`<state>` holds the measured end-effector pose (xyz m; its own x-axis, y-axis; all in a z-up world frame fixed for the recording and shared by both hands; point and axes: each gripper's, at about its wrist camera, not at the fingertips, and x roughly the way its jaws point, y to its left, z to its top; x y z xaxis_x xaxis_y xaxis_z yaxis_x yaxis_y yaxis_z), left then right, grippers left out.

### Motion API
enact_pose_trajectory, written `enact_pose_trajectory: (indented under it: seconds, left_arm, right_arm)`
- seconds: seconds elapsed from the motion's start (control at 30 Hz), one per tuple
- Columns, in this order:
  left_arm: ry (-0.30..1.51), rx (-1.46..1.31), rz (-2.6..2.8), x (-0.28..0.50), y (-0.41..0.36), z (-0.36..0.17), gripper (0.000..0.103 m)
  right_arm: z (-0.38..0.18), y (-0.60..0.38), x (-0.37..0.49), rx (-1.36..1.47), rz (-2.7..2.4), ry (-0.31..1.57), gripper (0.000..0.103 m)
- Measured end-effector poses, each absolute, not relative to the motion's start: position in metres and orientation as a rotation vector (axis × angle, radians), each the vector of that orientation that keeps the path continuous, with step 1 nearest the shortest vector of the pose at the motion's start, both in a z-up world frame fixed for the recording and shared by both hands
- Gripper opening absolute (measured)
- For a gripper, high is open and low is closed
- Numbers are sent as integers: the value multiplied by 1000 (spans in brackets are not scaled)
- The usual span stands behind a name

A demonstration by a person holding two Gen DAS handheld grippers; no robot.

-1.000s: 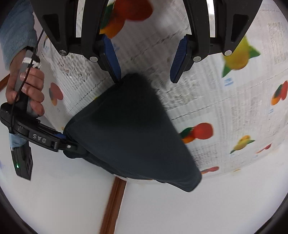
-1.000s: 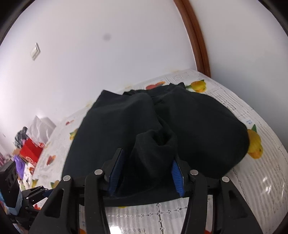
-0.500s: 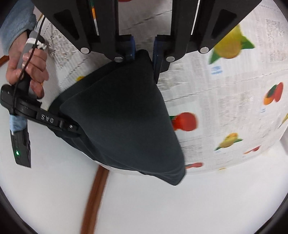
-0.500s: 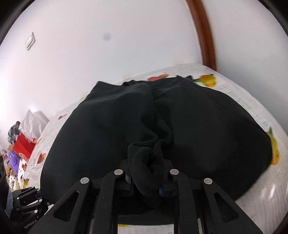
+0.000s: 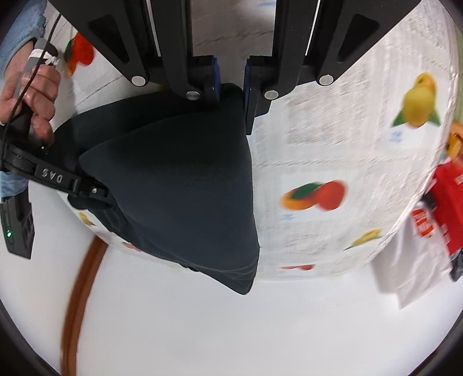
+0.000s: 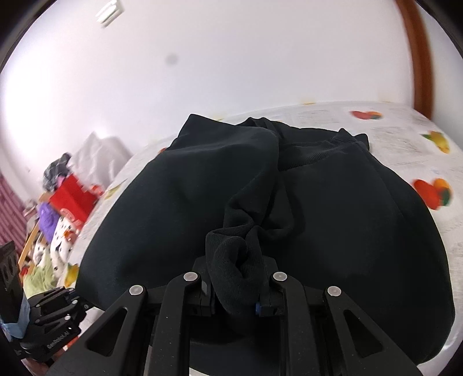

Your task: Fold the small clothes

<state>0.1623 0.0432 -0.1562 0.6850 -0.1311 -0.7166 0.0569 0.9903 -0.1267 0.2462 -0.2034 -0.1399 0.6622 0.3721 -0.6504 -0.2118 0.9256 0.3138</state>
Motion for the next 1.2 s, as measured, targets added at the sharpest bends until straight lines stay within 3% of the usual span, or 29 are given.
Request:
enact_pose_trajectory:
  seconds: [0.23,0.4,0.5,0.63,0.87,0.97,1.2]
  left_arm:
    - [796,-82,-143,151,56,-159,14]
    - [796,-37,-172,150,40,-158,17]
    - [806,-16,-204,146,36,-158,25]
    - [825,-44,-240,153,32,-158,48]
    - [863,-42,-229,168,21,-165,48]
    - [869,-49,-220,170,20,-167,50]
    - [858,-18,-184,171,20,-169,53]
  right_arm:
    - [-119,-234,211,332,374,654,14]
    - [-134,-247,199,312,337,705,15]
    - [-138,-247,199,323,332,736,21]
    - [-138,-245,207,354,332,750,31]
    - [-148,-233,235,400,293,803,32]
    - [-147,-225,244,398,263,809,15]
    - [-110,-239,233,371,307,667,9]
